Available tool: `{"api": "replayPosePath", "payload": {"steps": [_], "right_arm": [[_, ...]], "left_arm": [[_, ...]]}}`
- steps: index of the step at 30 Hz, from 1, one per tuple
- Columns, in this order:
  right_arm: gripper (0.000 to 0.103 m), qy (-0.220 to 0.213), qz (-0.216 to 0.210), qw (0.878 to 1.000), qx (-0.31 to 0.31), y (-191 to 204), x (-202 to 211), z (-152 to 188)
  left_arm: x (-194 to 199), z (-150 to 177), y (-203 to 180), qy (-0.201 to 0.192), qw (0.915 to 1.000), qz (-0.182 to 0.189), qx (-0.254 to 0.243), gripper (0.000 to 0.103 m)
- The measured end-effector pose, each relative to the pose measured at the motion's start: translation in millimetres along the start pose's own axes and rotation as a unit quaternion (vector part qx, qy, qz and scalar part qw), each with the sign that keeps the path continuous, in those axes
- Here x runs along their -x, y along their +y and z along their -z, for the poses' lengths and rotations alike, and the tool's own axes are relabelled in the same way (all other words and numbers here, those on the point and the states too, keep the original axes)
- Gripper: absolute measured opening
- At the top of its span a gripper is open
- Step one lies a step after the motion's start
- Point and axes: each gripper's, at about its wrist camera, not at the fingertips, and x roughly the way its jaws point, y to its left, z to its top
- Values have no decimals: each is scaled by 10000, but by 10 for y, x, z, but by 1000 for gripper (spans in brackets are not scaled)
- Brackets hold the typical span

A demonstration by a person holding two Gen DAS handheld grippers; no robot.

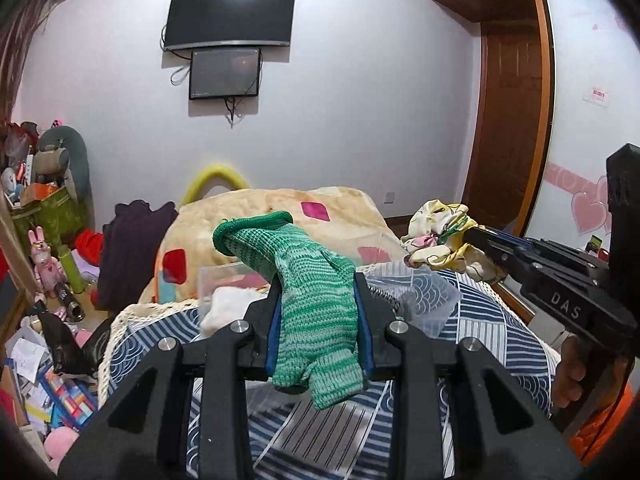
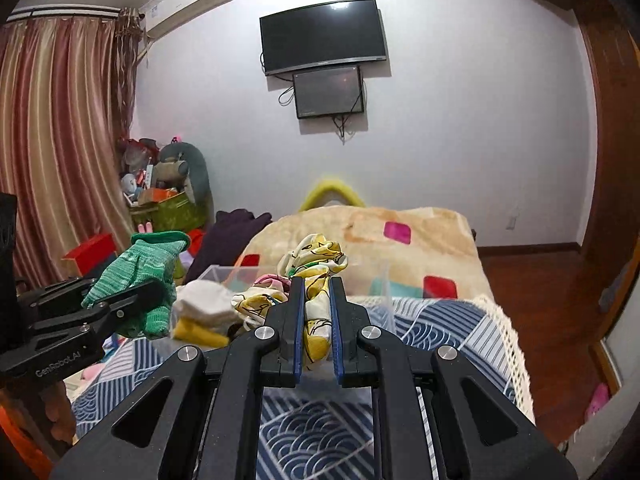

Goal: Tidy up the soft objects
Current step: 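Drop the green glove into the box with the left tool while the right tool drops the floral cloth in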

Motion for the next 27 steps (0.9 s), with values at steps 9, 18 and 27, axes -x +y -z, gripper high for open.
{"api": "replayPosePath", "payload": {"steps": [9,18,27], "right_arm": [[10,206,255,9994,147,-43,-276,-9],[10,699,363,9967,197,-128,-567,143],[15,1000,406,9933,420,-91,-690,262]], "left_arm": [[-598,-27,1,303,9995,-22,-73,31],[-992,150,-78,624,9970,-162,-431,31],[-1053,244,-149,777,9944,-249,-679,55]]}}
